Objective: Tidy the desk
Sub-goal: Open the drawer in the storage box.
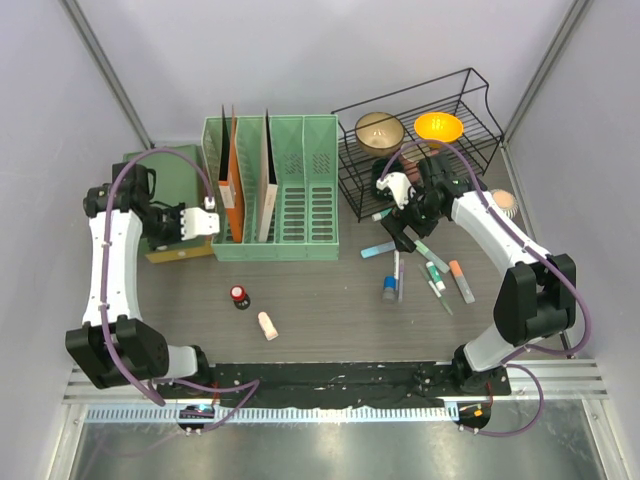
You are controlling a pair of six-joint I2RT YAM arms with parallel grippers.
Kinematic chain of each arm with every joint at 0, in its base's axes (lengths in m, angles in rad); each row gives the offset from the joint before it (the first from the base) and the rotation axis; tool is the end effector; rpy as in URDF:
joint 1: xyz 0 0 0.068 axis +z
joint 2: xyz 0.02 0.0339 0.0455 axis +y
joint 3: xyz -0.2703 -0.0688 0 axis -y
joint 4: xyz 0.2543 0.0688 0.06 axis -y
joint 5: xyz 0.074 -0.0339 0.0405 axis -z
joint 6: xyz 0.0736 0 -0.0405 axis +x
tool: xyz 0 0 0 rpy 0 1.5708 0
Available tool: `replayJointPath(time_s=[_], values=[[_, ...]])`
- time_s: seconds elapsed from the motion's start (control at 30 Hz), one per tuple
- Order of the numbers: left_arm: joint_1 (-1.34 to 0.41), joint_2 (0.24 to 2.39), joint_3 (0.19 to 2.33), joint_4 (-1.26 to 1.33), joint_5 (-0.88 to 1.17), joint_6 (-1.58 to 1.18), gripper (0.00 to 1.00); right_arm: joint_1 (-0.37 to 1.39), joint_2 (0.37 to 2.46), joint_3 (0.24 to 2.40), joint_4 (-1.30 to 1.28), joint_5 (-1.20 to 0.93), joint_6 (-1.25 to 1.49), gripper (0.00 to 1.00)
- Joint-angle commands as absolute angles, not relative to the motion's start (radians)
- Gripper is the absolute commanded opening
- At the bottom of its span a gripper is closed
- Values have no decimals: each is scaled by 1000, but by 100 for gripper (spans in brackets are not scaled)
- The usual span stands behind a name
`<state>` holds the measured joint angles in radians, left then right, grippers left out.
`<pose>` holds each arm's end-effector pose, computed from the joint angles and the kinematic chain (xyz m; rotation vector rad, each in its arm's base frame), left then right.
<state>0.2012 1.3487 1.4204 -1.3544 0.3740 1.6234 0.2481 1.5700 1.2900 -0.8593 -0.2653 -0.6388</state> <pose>0.2506 0.0237 0.3186 1.7999 1.9771 -0.0028 0.3262 0.1025 0.2395 -1.2112 2.3687 0.2350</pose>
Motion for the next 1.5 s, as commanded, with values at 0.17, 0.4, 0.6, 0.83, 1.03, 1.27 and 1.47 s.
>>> replayJointPath(time_s=[0.17,0.4,0.6,0.83,1.03,1.27,1.47], values=[[157,1293,1398,-1661,299,1542,2,244,1566,1289,-830,-281,-658,99],[143,1307,1388,-1661,295,1465,13,245,1569,1292,-830,-284,-658,100],[140,1301,1376,-1661,299,1428,16,245,1569,1292,-831,-279,-658,100],[140,1273,1364,-1661,302,1419,17,244,1569,1290,-830,-279,-658,100],[141,1243,1364,-1663,310,1425,20,244,1571,1282,-830,-284,-660,100],[140,1235,1350,-1661,310,1424,21,244,1572,1272,-828,-285,-664,100],[141,1212,1324,-1663,310,1422,22,244,1575,1270,-828,-287,-664,100]])
